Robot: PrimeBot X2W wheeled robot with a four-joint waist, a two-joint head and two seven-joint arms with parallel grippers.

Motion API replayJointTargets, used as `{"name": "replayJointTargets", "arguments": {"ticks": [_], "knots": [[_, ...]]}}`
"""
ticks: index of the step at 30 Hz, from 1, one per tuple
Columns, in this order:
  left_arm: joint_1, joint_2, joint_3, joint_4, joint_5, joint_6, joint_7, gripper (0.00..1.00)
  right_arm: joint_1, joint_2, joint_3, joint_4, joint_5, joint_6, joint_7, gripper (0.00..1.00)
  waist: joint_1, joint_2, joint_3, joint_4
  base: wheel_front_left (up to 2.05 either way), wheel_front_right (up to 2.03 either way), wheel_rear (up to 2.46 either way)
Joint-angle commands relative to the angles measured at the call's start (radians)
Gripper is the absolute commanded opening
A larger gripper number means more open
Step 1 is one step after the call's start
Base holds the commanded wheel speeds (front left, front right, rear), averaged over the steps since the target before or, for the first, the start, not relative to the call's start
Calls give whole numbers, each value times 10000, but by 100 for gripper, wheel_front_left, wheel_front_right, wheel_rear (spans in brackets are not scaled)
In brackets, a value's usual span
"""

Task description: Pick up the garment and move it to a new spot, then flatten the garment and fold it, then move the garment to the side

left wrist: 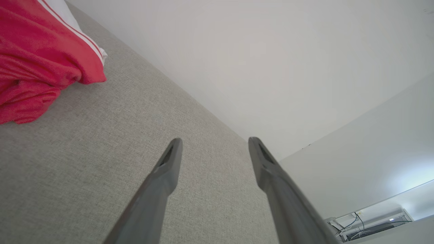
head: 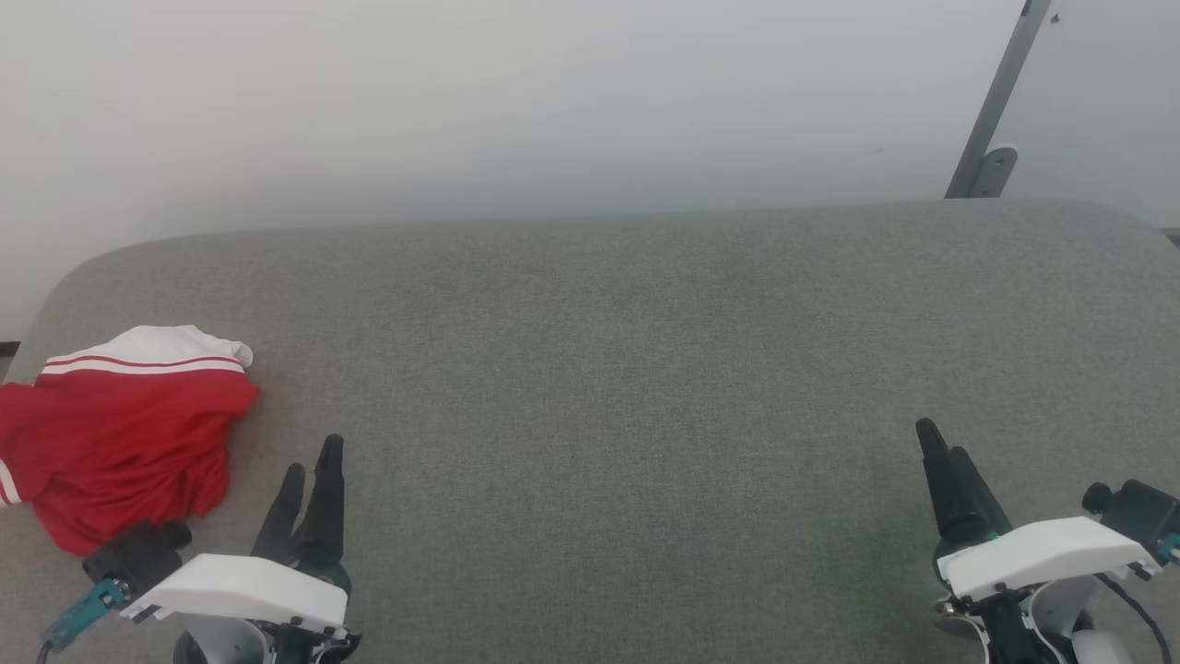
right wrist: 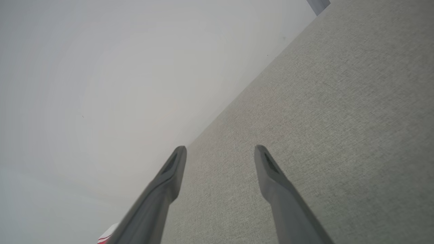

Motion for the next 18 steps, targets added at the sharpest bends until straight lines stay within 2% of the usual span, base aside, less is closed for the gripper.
{"name": "replayJointTargets", "arguments": {"ticks": [1,18], "knots": [[-94,103,-3,-136,241,-16,-75,100,-215,2,-18,-165,-222,1,-57,100,0,0,0,3,0,0,0],[93,-4,368,-428,2701,-244,-624,100,-194,33,-107,-335,-2429,2,-367,100,0,0,-44,25,0,0,0]]}}
